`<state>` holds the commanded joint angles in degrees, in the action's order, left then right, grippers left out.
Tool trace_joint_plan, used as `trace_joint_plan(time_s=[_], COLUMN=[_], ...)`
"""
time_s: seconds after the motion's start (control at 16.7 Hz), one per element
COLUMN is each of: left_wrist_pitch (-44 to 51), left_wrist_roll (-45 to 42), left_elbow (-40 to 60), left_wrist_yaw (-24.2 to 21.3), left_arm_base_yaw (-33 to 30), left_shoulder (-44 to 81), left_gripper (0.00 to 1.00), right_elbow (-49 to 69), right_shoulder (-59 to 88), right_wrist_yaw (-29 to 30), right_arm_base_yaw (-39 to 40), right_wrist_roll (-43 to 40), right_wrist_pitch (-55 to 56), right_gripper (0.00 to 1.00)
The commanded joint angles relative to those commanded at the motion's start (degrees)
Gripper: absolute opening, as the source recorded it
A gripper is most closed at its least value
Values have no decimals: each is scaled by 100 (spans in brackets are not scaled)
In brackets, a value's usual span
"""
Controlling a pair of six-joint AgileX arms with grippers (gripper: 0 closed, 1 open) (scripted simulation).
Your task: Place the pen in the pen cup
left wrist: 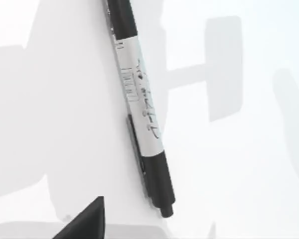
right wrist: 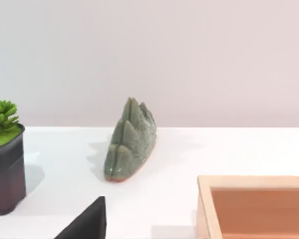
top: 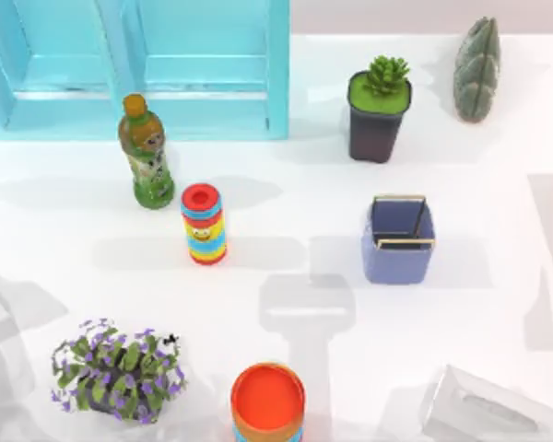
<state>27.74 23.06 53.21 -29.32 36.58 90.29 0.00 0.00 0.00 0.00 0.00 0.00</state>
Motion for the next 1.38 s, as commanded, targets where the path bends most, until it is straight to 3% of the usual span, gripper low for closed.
trace_joint_plan(time_s=[0.24,0.72,1.14,1.38], left_wrist_pitch=[426,387,-1361,-1744], left_wrist_roll=[241,328,1073,1274], left_elbow=[529,578,447,406], left_wrist_yaw=[-330,-360,-183,-123], left_arm_base_yaw=[397,393,-266,-459], left_shoulder=[1037,1247,2404,2699], left_gripper=[100,100,100,100], right_elbow=[0,0,0,0], right_shoulder=[0,0,0,0], right_wrist_yaw=[0,0,0,0], right_arm_base_yaw=[0,0,0,0], right_wrist_roll=[0,0,0,0], right_wrist_pitch=[0,0,0,0], right_gripper=[100,100,100,100])
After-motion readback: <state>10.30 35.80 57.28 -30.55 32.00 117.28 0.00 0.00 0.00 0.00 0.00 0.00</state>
